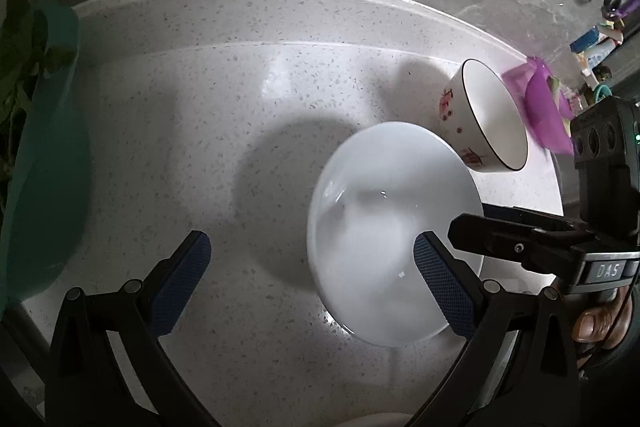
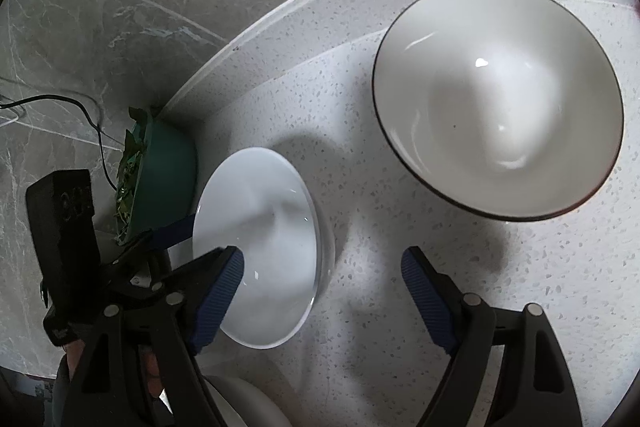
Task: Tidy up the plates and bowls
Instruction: 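Move both grippers to the rim of the plain white bowl, then close both grippers on the white bowl's rim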
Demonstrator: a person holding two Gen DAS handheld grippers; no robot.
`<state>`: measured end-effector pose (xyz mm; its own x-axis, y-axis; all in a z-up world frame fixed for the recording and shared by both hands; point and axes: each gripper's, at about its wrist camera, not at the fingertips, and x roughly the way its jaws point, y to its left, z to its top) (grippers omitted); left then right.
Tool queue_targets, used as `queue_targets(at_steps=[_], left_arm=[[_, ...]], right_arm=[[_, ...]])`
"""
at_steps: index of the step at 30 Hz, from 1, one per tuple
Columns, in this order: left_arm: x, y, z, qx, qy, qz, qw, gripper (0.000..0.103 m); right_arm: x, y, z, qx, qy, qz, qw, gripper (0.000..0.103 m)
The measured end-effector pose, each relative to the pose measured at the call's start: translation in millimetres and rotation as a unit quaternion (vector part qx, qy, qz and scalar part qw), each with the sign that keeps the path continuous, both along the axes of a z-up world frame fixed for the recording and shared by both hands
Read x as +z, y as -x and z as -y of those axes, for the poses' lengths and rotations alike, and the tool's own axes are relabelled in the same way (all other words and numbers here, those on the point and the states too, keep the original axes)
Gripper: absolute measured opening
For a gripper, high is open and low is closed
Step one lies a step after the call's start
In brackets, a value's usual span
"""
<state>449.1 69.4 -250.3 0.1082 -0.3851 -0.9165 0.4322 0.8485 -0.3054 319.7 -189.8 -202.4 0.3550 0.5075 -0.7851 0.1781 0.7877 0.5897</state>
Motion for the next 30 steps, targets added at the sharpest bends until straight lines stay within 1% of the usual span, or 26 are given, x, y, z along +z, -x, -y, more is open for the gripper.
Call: queue_targets(at_steps=[4, 5, 6, 7, 8, 11, 14, 15, 16, 17, 18, 19, 20, 22, 25, 30], left_arm=[[-3, -1, 4, -0.005, -0.01, 0.008, 0.9999, 0.101], [-4, -1, 5, -0.005, -0.013, 0.011, 0.9998, 0.099], [-5, -1, 6, -0.004, -0.017, 0.01, 0.9998, 0.091], [-7, -2, 7, -0.003, -0.019, 0.008, 0.9998, 0.08], [-9, -2, 8, -0.002, -0.021, 0.004, 0.9998, 0.076], [-14, -3, 10, -0.004, -0.025, -0.004, 0.9997, 0.065], [-19, -2, 10, -0.005, -0.023, -0.015, 0.9996, 0.056], [-21, -2, 10, -0.005, -0.022, -0.018, 0.9996, 0.049], [-23, -2, 10, -0.002, -0.022, -0.021, 0.9995, 0.041], [-25, -2, 9, 0.001, -0.022, -0.023, 0.9995, 0.036], [-27, -4, 8, 0.004, -0.021, -0.025, 0.9995, 0.029], [-28, -4, 7, 0.007, -0.016, -0.029, 0.9994, 0.028], [-29, -5, 7, 0.009, -0.012, -0.031, 0.9994, 0.028], [-29, -4, 8, 0.006, -0.007, -0.033, 0.9994, 0.018], [-27, -3, 14, -0.002, -0.011, -0.029, 0.9995, 0.01], [-23, -3, 18, 0.001, -0.015, -0.024, 0.9996, 0.01]], right_arm=[[-2, -1, 1, 0.002, -0.003, 0.004, 1.0, 0.078], [-3, -1, 1, 0.003, -0.003, 0.001, 1.0, 0.075], [-4, -2, 1, 0.003, -0.002, -0.003, 1.0, 0.072], [-5, -2, 0, 0.004, 0.0, -0.007, 1.0, 0.064], [-7, -3, 0, 0.005, 0.003, -0.012, 1.0, 0.057], [-11, -5, -1, 0.006, 0.001, -0.023, 1.0, 0.047], [-13, -7, 0, 0.005, -0.005, -0.027, 1.0, 0.047], [-14, -8, -1, 0.007, -0.003, -0.027, 1.0, 0.046], [-14, -8, -2, 0.009, -0.003, -0.027, 1.0, 0.042], [-14, -10, -4, 0.013, -0.004, -0.028, 1.0, 0.035], [-15, -11, -7, 0.018, -0.006, -0.03, 0.999, 0.03], [-14, -12, -9, 0.023, -0.008, -0.028, 0.999, 0.022], [-13, -12, -11, 0.025, -0.007, -0.024, 0.999, 0.017], [-11, -14, -16, 0.029, 0.003, -0.019, 0.999, 0.017], [-12, -16, -16, 0.023, -0.001, -0.019, 1.0, 0.016], [-10, -17, -19, 0.029, 0.011, -0.016, 0.999, 0.016]])
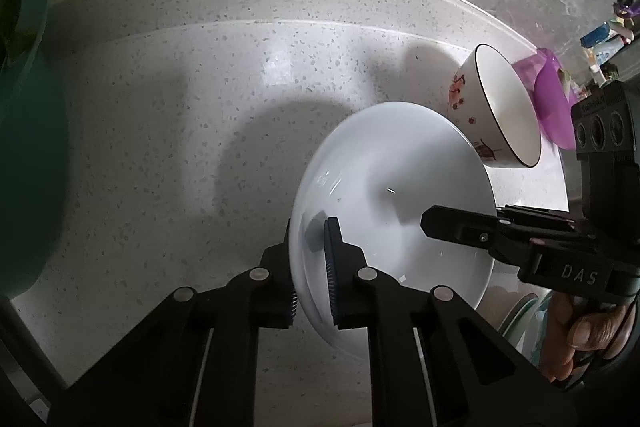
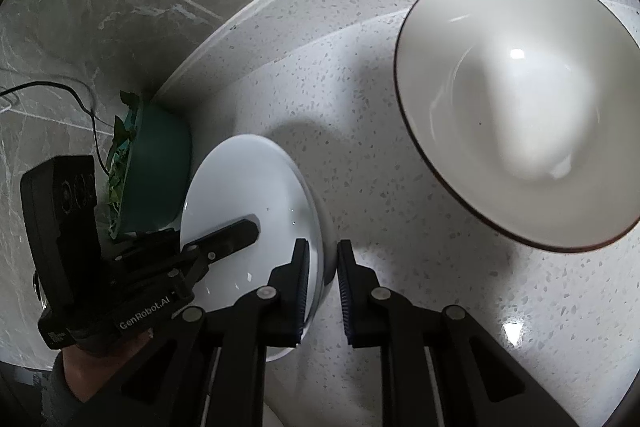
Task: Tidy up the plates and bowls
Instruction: 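Close both grippers on the white bowl's rim, then lift the white bowl with both grippers and lower it onto the white plate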
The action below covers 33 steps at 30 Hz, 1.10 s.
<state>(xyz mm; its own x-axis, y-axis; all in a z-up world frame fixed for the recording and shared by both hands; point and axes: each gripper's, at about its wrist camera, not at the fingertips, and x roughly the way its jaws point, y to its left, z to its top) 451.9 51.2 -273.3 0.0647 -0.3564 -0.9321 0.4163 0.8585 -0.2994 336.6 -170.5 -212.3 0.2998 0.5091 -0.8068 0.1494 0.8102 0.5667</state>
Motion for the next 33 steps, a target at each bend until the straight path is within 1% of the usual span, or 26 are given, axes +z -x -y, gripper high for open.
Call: queue_targets(at_steps=[9, 14, 18, 25, 33], left_arm=[[10, 3, 2, -0.001, -0.004, 0.007, 1.0, 0.01], [23, 8, -3, 0.003, -0.002, 0.012, 0.9999, 0.01], [39, 15, -7, 0.006, -0.003, 0.021, 0.9998, 0.009], [73, 45, -21, 0.017, 0.0, 0.038, 0.9991, 0.01], [102, 99, -51, 0.042, 0.001, 0.049, 0.9979, 0.01]], right_arm=[[6, 1, 1, 0.007, 0.009, 0.006, 1.0, 0.014], [15, 4, -2, 0.011, 0.007, 0.011, 1.0, 0.014], [28, 10, -7, 0.018, 0.006, 0.021, 1.0, 0.014], [51, 26, -17, 0.035, 0.005, 0.038, 0.999, 0.014], [71, 57, -42, 0.07, 0.003, 0.047, 0.996, 0.014]])
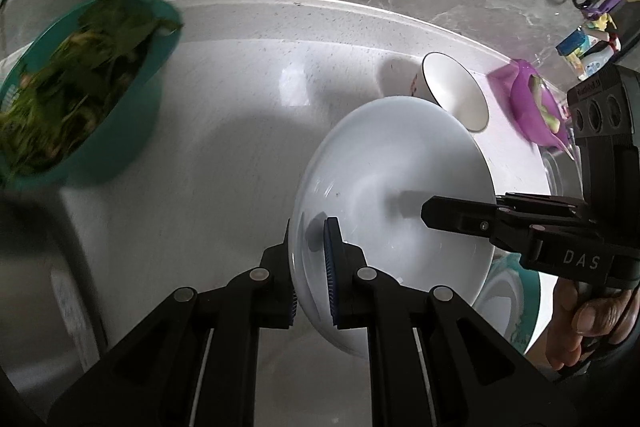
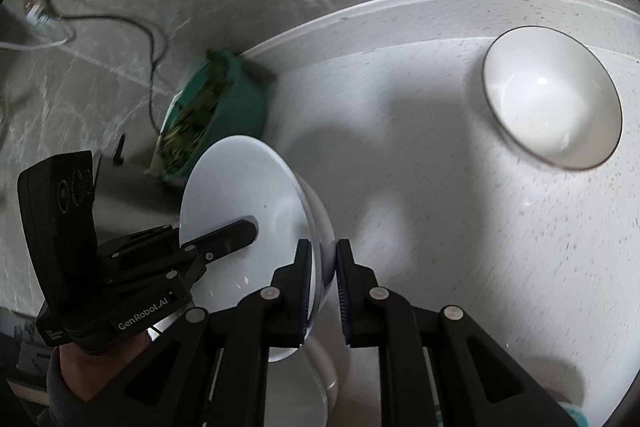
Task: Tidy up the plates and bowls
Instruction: 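Lift the white bowl with both grippers and lower it onto the white plate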
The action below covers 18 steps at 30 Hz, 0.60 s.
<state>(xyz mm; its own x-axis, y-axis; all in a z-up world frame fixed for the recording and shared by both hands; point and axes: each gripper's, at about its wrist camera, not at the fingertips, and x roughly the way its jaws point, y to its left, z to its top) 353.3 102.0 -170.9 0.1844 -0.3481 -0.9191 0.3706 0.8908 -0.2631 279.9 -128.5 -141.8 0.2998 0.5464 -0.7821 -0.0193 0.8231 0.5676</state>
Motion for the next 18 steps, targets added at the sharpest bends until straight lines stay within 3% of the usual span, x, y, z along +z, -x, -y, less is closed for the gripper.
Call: queue_targets(at_steps=[9, 18], left_arm=[[6, 71, -48, 0.037, 0.011, -0.008, 0.9992, 0.01], [-12, 128, -76, 0.069, 0.015, -0.031, 0.997, 0.01]], right_arm=[[5, 32, -33, 0.047, -0.002, -0.005, 0.999, 0.014], [-9, 64, -55, 0.087, 0.005, -0.031, 0.996, 0.014]])
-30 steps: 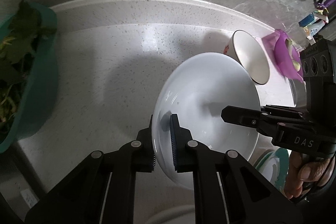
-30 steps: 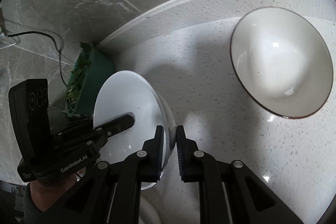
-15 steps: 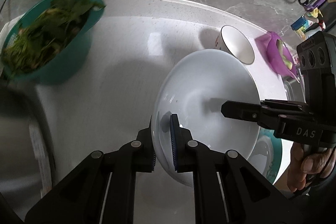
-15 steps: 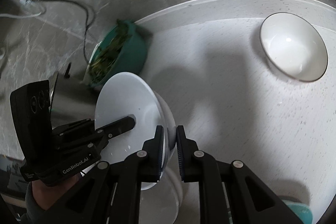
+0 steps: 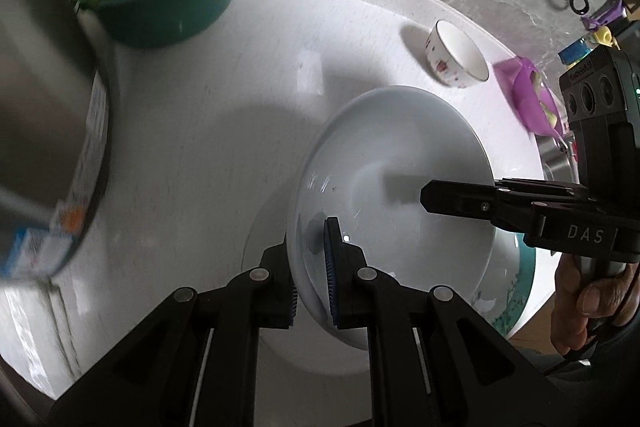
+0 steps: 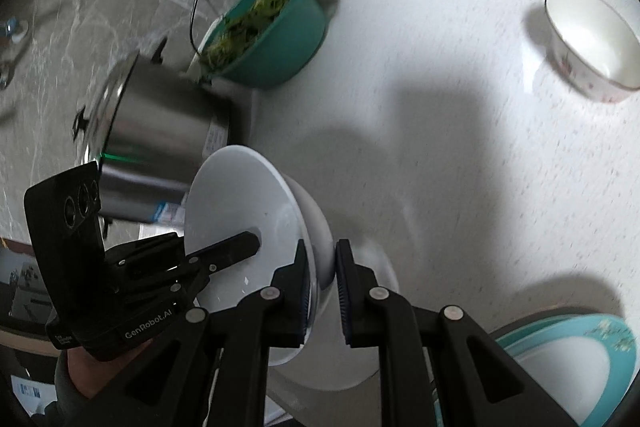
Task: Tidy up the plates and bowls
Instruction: 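Lift the white bowl with both grippers and lower it onto the white plate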
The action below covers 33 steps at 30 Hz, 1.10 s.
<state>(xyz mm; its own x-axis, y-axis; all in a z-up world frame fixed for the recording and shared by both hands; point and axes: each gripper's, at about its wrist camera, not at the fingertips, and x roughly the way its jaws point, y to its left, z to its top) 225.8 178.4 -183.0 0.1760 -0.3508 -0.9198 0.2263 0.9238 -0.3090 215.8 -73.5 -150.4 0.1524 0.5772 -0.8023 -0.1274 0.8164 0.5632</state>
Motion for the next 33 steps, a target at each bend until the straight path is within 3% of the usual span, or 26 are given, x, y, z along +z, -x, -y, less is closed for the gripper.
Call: queue_targets(at_steps=[12, 25, 33], left_arm=[[-32, 44, -6, 0.004, -0.011, -0.018, 0.9998, 0.01], [-51, 39, 3, 0.001, -0.037, -0.024, 0.999, 0.01], [-54, 34, 8, 0.01, -0.047, -0.015, 0.9987, 0.012]], right_arm=[[-27, 26, 1, 0.014, 0.021, -0.03, 0.999, 0.014], [-45, 22, -8, 0.022, 0.045, -0.032, 0.998, 0.014], [-44, 19, -22, 0.041, 0.081, -0.007, 0.996, 0.014]])
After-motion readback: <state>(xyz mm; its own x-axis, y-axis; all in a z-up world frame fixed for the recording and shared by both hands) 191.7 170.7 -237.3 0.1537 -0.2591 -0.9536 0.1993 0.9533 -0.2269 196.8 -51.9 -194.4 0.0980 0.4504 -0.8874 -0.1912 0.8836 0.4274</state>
